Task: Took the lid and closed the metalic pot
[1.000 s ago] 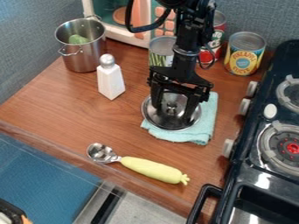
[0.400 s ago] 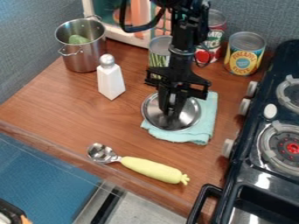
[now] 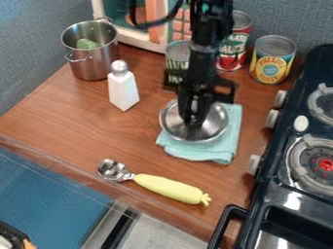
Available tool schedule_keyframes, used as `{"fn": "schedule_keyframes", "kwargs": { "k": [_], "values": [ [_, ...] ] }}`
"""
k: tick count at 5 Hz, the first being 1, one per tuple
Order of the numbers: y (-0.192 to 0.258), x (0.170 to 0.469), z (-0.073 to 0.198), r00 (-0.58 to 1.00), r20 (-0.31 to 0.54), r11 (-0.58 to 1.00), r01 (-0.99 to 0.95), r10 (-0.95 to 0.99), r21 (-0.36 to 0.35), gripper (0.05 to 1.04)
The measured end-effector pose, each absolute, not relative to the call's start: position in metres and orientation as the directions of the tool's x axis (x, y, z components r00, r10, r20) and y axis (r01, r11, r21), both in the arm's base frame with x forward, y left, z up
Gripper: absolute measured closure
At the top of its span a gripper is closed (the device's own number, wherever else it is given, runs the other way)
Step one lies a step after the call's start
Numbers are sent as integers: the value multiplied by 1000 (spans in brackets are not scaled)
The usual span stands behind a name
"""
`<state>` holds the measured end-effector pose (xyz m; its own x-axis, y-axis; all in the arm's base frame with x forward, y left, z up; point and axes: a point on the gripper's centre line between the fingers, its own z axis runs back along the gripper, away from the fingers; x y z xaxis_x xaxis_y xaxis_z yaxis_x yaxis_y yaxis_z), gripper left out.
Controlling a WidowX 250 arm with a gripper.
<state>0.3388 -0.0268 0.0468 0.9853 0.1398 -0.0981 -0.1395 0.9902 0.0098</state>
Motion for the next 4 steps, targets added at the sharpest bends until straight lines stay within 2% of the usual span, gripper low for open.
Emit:
{"fn": "schedule_keyframes", "kwargs": {
  "k": [2,3,4],
  "values": [
    [-36,321,108,994,-54,991,-99,95,-94,803],
    [-15,315,134,989,-52,979,-144,138,-141,803],
    [10,319,149,984,-39,972,-175,171,-155,804]
  ]
}}
